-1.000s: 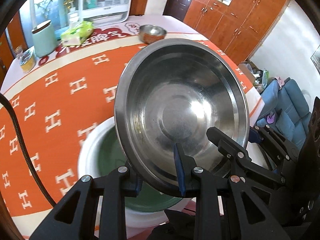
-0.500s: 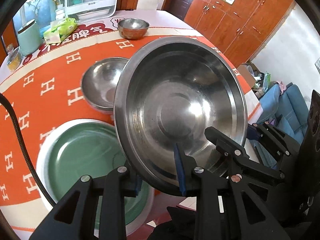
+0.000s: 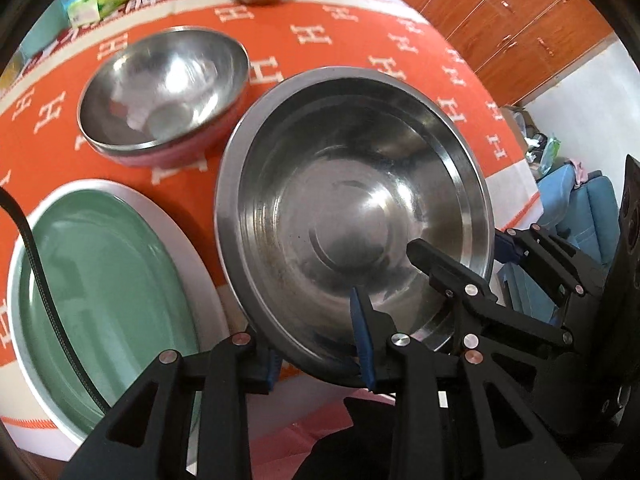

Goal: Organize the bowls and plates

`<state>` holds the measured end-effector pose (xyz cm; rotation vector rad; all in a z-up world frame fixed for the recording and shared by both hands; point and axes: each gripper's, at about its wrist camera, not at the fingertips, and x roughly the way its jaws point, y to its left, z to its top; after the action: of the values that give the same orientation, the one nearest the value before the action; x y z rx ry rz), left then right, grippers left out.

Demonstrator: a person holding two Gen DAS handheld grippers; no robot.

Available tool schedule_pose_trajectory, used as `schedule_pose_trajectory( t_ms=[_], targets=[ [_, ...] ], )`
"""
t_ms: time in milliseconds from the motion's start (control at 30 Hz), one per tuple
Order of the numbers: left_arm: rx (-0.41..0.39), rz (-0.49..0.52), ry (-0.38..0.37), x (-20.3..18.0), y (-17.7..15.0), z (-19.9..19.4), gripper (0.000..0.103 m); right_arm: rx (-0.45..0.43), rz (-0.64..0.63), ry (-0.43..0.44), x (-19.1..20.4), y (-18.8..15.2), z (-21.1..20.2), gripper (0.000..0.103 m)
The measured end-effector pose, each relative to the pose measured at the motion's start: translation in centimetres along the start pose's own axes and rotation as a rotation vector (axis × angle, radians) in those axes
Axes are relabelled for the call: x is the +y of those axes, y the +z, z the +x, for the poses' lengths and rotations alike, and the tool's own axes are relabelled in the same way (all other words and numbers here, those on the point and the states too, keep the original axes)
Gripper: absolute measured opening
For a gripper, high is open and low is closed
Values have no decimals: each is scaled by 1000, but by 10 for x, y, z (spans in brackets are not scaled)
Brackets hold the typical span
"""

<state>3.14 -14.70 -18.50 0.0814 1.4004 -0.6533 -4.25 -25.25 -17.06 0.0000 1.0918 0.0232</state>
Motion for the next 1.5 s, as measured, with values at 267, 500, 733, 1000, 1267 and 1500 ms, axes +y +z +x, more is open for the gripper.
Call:
schedule_pose_trajectory(
  t_ms=[267,500,733,1000,1267,1500],
  targets=[
    [49,-23,18,-6,-1,17,28,53,-5,27,-11,-7,14,39],
    [54,-34,48,-14,2,21,34,66,4,41,-20,-6,19,41],
    [14,-29,70,-12,5,6,40,58,-1,15,-24,-4,17,43],
    [-41,6,116,-14,12,-22,51,-20,3,-13,-26,4,0,52],
    [-149,45,154,-16,22,-64,61,-80,51,-3,-31,17,-11,53],
    [-237,25,217,3,33,-95,67,-96,105,53,-27,35,-13,55]
  ],
)
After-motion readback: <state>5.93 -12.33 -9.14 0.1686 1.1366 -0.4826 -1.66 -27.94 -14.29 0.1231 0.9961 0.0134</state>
